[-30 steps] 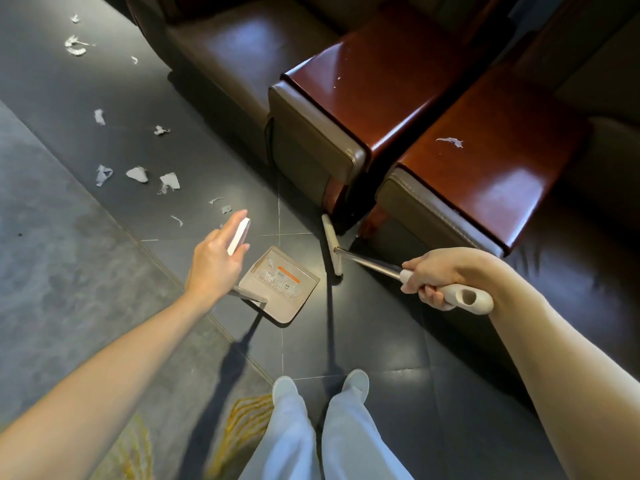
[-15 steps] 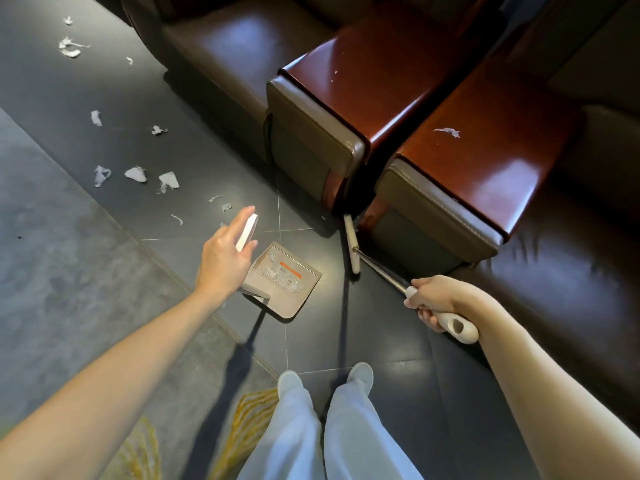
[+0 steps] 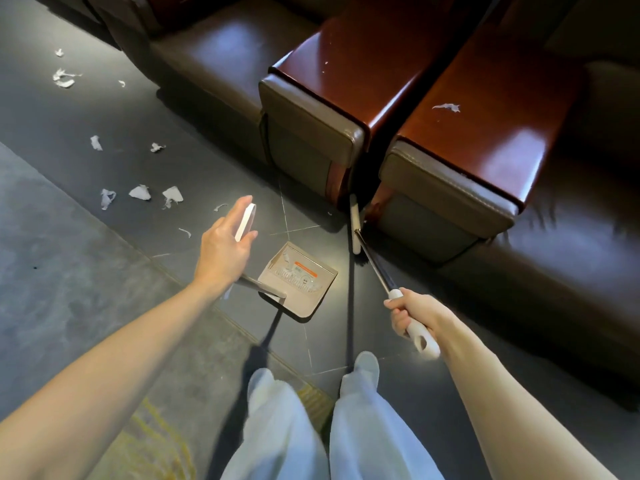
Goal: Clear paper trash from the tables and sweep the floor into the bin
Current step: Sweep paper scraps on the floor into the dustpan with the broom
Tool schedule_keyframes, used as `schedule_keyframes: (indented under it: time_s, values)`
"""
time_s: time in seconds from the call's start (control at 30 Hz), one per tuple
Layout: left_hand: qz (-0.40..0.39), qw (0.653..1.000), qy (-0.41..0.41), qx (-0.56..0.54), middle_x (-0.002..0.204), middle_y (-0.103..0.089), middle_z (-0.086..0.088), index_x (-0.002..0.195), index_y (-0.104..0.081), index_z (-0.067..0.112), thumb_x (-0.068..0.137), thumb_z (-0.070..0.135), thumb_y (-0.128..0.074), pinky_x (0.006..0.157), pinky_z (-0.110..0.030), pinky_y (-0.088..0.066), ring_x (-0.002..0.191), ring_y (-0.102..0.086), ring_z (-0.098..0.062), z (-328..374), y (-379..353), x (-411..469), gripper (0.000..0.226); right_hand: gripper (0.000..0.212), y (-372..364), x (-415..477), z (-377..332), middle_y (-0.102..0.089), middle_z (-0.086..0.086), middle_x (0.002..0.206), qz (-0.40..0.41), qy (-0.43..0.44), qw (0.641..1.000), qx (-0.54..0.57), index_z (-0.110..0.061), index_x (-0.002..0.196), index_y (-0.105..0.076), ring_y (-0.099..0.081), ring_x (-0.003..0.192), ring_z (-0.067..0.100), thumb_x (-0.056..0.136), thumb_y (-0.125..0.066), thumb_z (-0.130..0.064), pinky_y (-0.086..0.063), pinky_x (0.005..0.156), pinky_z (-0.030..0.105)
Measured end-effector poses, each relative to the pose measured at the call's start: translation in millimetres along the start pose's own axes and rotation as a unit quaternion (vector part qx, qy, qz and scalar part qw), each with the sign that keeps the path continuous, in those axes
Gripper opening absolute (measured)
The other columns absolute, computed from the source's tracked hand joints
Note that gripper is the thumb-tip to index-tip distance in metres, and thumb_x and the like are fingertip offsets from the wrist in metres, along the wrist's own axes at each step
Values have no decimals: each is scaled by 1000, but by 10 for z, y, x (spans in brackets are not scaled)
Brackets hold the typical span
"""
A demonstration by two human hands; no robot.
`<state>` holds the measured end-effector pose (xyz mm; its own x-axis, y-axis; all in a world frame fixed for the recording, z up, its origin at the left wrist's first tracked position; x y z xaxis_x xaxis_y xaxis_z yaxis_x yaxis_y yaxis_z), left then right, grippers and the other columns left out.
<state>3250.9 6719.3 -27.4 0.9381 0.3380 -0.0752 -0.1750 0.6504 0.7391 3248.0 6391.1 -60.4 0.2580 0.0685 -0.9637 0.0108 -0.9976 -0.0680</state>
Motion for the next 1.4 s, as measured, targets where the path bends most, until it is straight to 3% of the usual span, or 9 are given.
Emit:
schedule_keyframes:
  time_s: [0.33,0.6,0.73,0.87,1.0,1.07,1.17,1.33,1.4]
  values:
    - [-80,989,-121,-9,135,-53,-4,142,-37,36,94,16,-59,91,-24,-35,115,-46,-12,-463,487,177,57,69,-1298,-66,871,-62,11,92,144,108,981,-75,-31,152,-21,-48,52,11,96,-57,-13,-46,46,23]
    - [-62,991,-113,-25,132,-51,1,139,-38,39,93,18,-60,95,-37,-48,109,-44,-11,-694,684,278,55,66,-1782,131,1181,-58,14,113,184,148,958,-160,-30,153,-16,-51,59,16,98,-51,-16,-45,47,27]
    - [-48,992,-118,-18,127,-50,3,138,-38,38,93,19,-60,89,-44,-55,111,-49,-17,-739,734,336,53,66,-1823,286,1130,-59,16,122,208,150,949,-185,-27,153,-18,-56,68,21,97,-52,-15,-55,62,35]
    - [-66,990,-126,-19,128,-50,4,138,-38,40,93,19,-61,83,-45,-57,111,-55,-24,-757,838,446,55,56,-1909,494,991,-60,16,115,231,141,932,-241,-18,146,-31,-59,85,29,94,-48,-9,-55,79,41]
    - [-73,986,-153,-3,134,-49,2,141,-37,37,92,19,-62,87,-49,-55,114,-52,-23,-802,863,526,57,43,-2012,762,671,-60,18,100,207,114,917,-321,-5,131,-43,-55,82,27,89,-51,-2,-50,73,38]
    - [-79,984,-157,-2,135,-49,1,141,-37,36,92,19,-62,88,-49,-54,116,-52,-24,-823,852,602,58,32,-2060,822,544,-53,11,78,205,85,882,-416,-4,118,-49,-53,75,24,87,-55,-3,-45,65,35]
    - [-85,984,-155,0,137,-48,0,142,-36,36,92,18,-62,87,-50,-55,115,-52,-24,-864,881,700,59,19,-2146,796,523,-49,7,74,196,79,841,-497,-8,102,-45,-54,71,22,87,-57,-7,-43,59,30]
    - [-108,983,-151,1,137,-48,2,141,-35,41,92,20,-62,86,-49,-55,113,-52,-23,-953,972,722,60,56,-1979,614,830,-64,14,101,169,69,878,-442,-11,139,-32,-60,74,23,91,-59,-15,-54,71,36]
    - [-107,984,-146,-7,135,-49,3,139,-36,43,92,21,-62,84,-46,-56,110,-51,-20,-997,991,738,59,74,-1899,540,1040,-64,12,100,157,65,921,-351,-21,152,-17,-56,57,18,92,-60,-15,-53,53,30]
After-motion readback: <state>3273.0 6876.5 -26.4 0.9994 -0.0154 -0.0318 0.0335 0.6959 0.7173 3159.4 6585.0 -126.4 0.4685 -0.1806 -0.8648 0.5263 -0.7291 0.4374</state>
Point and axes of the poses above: each hand's wrist, its own x-axis towards the middle knuckle, its own y-axis out of the back of the hand, z = x × y, the point moved 1 cm from there along x, towards the middle knuckle
